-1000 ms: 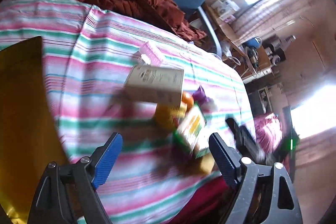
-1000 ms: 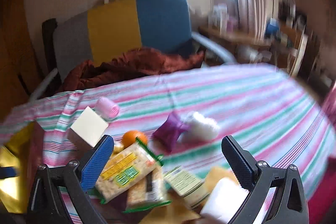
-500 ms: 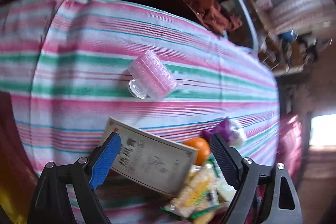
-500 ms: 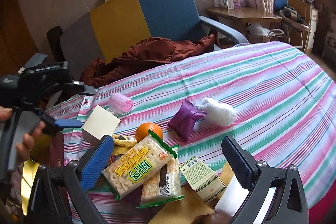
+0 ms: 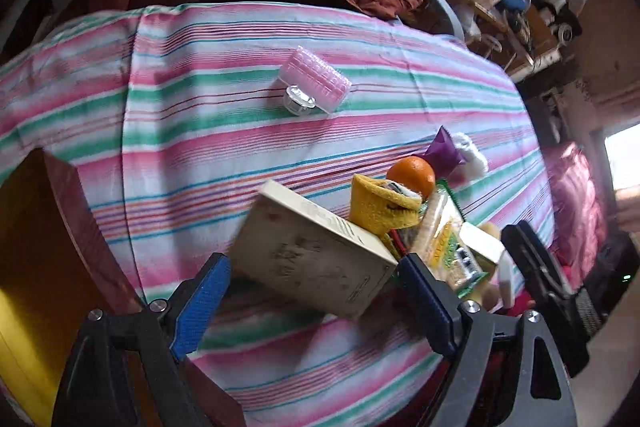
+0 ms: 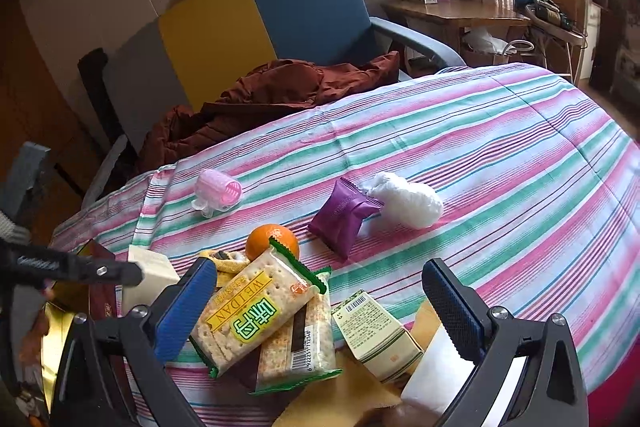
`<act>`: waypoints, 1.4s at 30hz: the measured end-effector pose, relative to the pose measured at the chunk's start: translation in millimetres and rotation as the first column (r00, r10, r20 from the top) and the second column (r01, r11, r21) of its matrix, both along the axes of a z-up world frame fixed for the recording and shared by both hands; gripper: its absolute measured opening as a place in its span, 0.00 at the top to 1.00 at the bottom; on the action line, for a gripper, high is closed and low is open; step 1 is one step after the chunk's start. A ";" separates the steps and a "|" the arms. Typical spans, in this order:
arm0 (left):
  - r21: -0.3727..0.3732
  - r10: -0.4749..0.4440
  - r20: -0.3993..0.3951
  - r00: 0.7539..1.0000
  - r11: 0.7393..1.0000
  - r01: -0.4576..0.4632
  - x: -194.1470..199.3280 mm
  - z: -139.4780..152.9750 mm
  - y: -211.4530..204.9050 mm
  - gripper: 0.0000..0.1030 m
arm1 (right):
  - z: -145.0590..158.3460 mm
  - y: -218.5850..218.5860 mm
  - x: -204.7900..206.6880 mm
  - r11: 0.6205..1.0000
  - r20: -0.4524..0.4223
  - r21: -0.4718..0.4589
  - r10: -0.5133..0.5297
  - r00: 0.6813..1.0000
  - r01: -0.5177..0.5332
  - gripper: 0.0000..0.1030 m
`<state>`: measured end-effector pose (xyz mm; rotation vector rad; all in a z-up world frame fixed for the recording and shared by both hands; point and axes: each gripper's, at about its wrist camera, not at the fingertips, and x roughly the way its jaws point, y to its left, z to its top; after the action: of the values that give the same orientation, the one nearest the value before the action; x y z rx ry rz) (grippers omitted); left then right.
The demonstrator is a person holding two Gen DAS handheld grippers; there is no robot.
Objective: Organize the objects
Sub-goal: 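Grasp the cream medicine box from the pile with the left gripper and lift, then grasp the pink hair roller with the right gripper while the left carries the box toward the tray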
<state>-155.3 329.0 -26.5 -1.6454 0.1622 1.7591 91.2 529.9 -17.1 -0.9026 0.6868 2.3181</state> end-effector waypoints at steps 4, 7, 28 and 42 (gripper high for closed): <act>0.055 0.115 0.061 0.992 0.991 -0.118 -6.0 5.7 -24.5 0.15 | -0.7 -0.3 -0.1 1.000 0.017 0.012 -0.013 1.000 0.013 0.00; 0.033 0.154 0.100 0.983 0.987 -0.158 1.6 -2.5 -30.8 0.15 | -0.4 -0.6 -0.2 1.000 0.025 0.022 -0.019 1.000 0.019 0.00; 0.053 0.328 0.081 0.941 0.942 -0.332 13.3 -54.9 11.3 0.38 | -2.0 -0.8 0.2 1.000 0.011 -0.002 -0.009 1.000 0.009 0.00; 0.129 0.108 -0.142 0.984 0.988 -0.090 27.4 -28.0 -16.3 0.46 | 11.8 -23.3 -31.4 0.986 0.071 0.104 0.119 0.990 -0.126 0.00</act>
<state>-127.9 312.7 -54.5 -1.4577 0.0405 1.9286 59.8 506.7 -5.3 -0.9900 0.4851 2.3965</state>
